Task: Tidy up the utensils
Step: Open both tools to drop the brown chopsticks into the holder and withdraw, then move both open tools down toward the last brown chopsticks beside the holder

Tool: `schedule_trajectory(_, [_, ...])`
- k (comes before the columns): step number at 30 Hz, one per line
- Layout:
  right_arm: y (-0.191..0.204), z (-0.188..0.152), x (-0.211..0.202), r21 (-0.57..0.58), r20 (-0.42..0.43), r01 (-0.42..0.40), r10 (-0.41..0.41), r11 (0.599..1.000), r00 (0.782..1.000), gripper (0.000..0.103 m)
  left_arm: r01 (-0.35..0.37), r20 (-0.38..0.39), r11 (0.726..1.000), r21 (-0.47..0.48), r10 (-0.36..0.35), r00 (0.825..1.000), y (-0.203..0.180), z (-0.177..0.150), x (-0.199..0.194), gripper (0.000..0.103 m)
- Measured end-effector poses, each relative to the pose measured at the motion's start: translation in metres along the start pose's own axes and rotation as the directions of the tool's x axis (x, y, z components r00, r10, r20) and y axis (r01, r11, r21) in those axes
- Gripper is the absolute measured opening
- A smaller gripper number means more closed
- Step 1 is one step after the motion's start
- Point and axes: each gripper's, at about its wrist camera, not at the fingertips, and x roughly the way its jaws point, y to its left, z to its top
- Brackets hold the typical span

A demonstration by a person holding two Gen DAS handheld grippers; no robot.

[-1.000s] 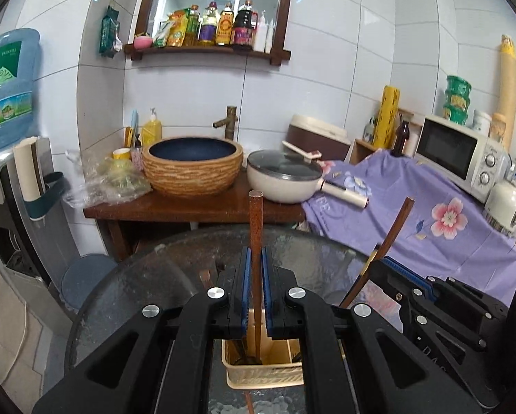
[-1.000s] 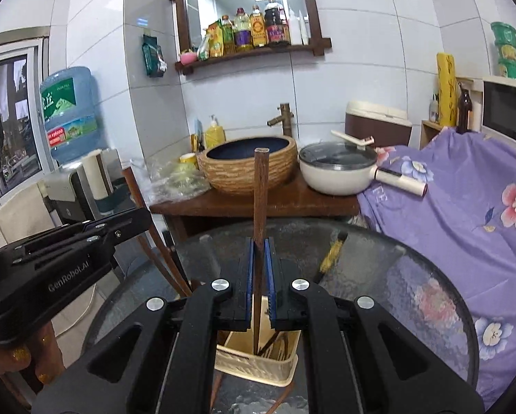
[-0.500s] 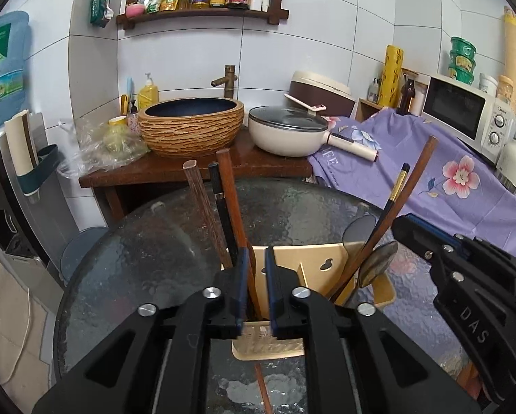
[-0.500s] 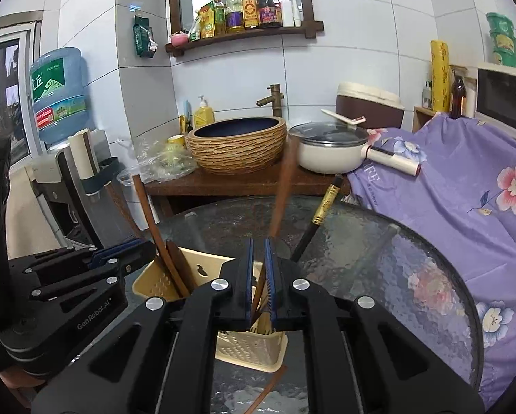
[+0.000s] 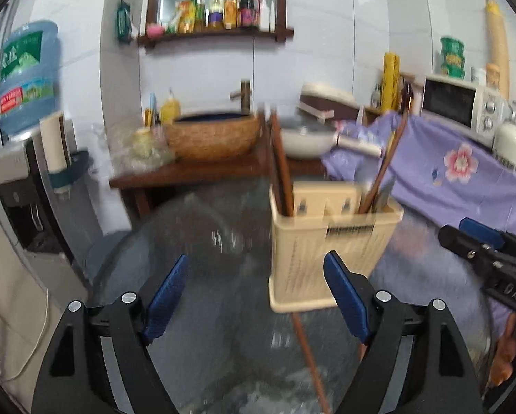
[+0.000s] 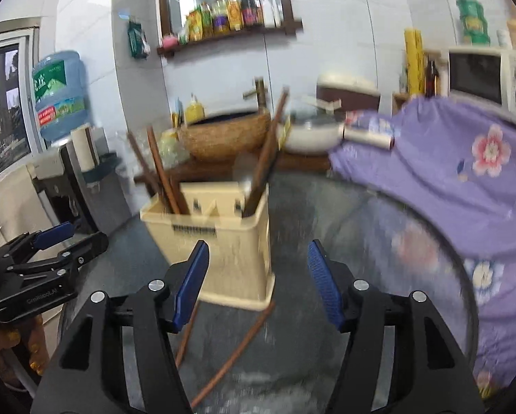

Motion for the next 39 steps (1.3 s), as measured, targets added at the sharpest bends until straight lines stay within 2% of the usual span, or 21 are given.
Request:
schedule_trajectory(2, [-0.006, -0.021, 0.014, 0.023, -0.085, 0.012, -0.010, 1.000, 0.996, 0.060, 0.002, -0.103, 1.000, -0.001, -0.002, 0.995, 0.004, -0.020, 0.021, 0.068])
schedule_trajectory(4, [-0.012, -0.039, 0.028, 0.046, -0.148, 0.030, -0.023, 0.999, 0.989, 0.060, 0.018, -0.192, 1.000, -0.015, -0.021, 0.981, 0.007, -0.036, 0.041, 0.054])
schedule_trajectory(6, [-0.019, -0.055, 0.045, 0.090, -0.222, 0.033, -0.012, 0.995, 0.975, 0.060, 0.042, -0.279, 0.999, -0.030, -0.048, 0.959, 0.007, -0.050, 0.061, 0.046])
schedule_trajectory(9, [-0.021, -0.067, 0.061, 0.113, -0.269, 0.048, -0.016, 0.992, 0.963, 0.056, 0.051, -0.329, 0.998, -0.031, -0.058, 0.943, 0.002, -0.058, 0.076, 0.042])
schedule_trajectory(16, [-0.023, -0.071, 0.082, 0.170, -0.299, 0.077, -0.023, 0.982, 0.954, 0.054, 0.079, -0.373, 0.997, -0.025, -0.083, 0.924, -0.018, -0.052, 0.104, 0.042])
schedule_trajectory(22, [-0.029, -0.075, 0.086, 0.177, -0.317, 0.090, -0.030, 0.980, 0.948, 0.054, 0.062, -0.402, 0.998, 0.014, -0.051, 0.914, -0.035, -0.060, 0.122, 0.039])
schedule_trajectory(26, [-0.029, -0.075, 0.087, 0.166, -0.328, 0.095, -0.035, 0.982, 0.944, 0.054, 0.042, -0.395, 0.999, 0.031, -0.026, 0.918, -0.037, -0.062, 0.123, 0.033])
schedule_trajectory(28, [-0.027, -0.075, 0.090, 0.165, -0.335, 0.098, -0.037, 0.981, 0.941, 0.054, 0.034, -0.389, 0.998, 0.053, -0.011, 0.921, -0.039, -0.063, 0.122, 0.019])
schedule_trajectory(31, [-0.022, -0.074, 0.096, 0.158, -0.353, 0.101, -0.039, 0.982, 0.935, 0.054, 0.037, -0.392, 0.997, 0.072, -0.006, 0.920, -0.042, -0.065, 0.119, 0.011])
schedule_trajectory(39, [0.000, -0.079, 0.115, 0.114, -0.408, 0.119, -0.062, 0.986, 0.911, 0.054, 0.034, -0.388, 0.995, 0.092, 0.004, 0.922, -0.030, -0.069, 0.112, 0.011])
